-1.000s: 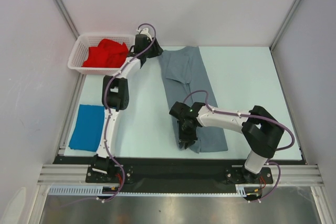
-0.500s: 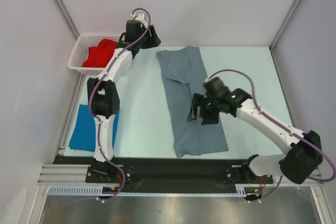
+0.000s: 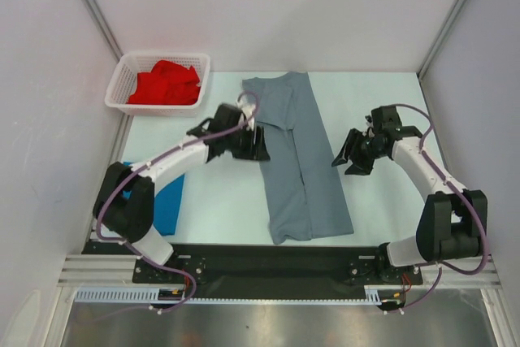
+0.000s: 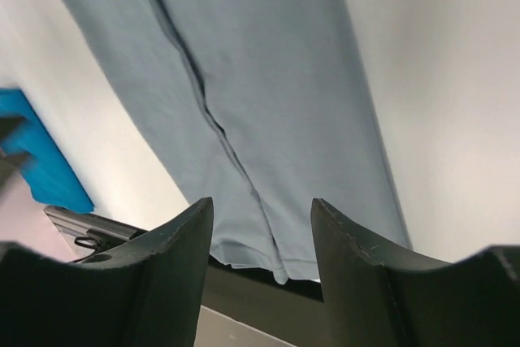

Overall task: Fold and stack the t-shirts
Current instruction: Fold the tshirt

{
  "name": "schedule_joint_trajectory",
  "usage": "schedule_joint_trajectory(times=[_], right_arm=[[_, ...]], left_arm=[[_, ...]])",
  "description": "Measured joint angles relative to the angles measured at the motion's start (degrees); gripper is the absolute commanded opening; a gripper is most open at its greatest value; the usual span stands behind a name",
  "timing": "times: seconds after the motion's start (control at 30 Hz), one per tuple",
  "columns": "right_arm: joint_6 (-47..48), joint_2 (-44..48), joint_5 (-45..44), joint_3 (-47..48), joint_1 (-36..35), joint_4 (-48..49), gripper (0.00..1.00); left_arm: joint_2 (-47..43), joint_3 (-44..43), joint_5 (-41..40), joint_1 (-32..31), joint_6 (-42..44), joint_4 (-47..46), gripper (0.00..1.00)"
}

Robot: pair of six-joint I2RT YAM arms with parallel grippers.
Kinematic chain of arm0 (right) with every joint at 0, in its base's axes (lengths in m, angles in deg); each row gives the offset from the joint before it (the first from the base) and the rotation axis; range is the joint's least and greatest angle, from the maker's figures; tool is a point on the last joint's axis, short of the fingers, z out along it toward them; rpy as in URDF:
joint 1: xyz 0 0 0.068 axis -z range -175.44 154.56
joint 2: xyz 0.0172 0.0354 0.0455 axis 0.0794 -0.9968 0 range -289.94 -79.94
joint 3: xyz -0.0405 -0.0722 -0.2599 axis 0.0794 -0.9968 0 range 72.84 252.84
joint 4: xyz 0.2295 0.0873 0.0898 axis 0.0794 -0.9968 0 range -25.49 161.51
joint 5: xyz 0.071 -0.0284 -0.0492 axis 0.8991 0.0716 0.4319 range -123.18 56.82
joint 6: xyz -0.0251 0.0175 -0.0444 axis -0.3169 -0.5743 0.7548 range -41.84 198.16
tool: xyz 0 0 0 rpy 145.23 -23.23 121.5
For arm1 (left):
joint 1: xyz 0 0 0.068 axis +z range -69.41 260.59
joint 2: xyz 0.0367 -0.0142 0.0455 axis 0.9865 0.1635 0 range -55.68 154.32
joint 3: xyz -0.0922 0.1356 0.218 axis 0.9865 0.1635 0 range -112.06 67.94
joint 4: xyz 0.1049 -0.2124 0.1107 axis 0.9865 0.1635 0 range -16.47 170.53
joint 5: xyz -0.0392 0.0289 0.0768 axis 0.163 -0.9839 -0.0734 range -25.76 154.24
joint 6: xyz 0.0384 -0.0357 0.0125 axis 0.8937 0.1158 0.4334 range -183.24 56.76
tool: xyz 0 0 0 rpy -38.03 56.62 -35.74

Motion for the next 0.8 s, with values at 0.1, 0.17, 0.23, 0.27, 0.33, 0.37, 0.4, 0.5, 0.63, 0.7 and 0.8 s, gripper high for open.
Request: schedule_joint_trajectory(times=[0.1,0.17,0.23,0.27,0.33,0.37,0.4,0.5,0.63,0.7,0.8], right_arm=[[0.74,-0.63,1.09,-3.67,0.81,1.38,0.55],[0.74,-2.03,1.42,-4.74,0.94,2.71,0.56],[0.74,-3.96,1.31,-4.79,1.01,4.28,0.62],[0.81,-5.01,0.98,-4.61,0.98,4.96,0.64],[1.05,-8.02,0.17,-3.1,1.05,5.55,0.69],[1.44,-9.88,-0.33,-1.9,1.11,6.19,0.7],[1.9,-11.87,-0.61,-0.39,1.2,6.75,0.71],[3.89,-18.36,-1.07,5.31,1.7,9.16,0.72],[7.72,-27.8,-1.46,15.91,2.23,11.82,0.73],[9.31,-32.92,-1.29,22.45,2.4,12.61,0.73],[11.41,-40.68,-0.44,31.87,2.62,14.36,0.73]], left_arm=[[-3.34,9.66,1.36,-3.48,-2.03,0.9,0.58],[-3.56,11.19,1.29,-4.24,-2.45,1.75,0.58],[-2.64,9.33,0.0,-3.61,-2.12,2.62,0.58],[-1.95,7.56,-0.68,-3.3,-1.81,2.89,0.59],[1.09,1.27,-1.99,-2.21,-1.11,3.5,0.6],[2.64,-1.79,-2.08,-1.55,-0.81,3.13,0.61],[4.5,-4.87,-2.34,-0.66,-0.72,2.51,0.61],[10.03,-11.37,-1.7,3.1,-0.55,0.13,0.62],[19.56,-19.08,0.76,9.73,-0.68,-0.83,0.61],[25.29,-23.61,2.38,12.72,-1.01,-1.01,0.62],[32.28,-29.62,4.35,15.89,-1.51,-0.76,0.61]])
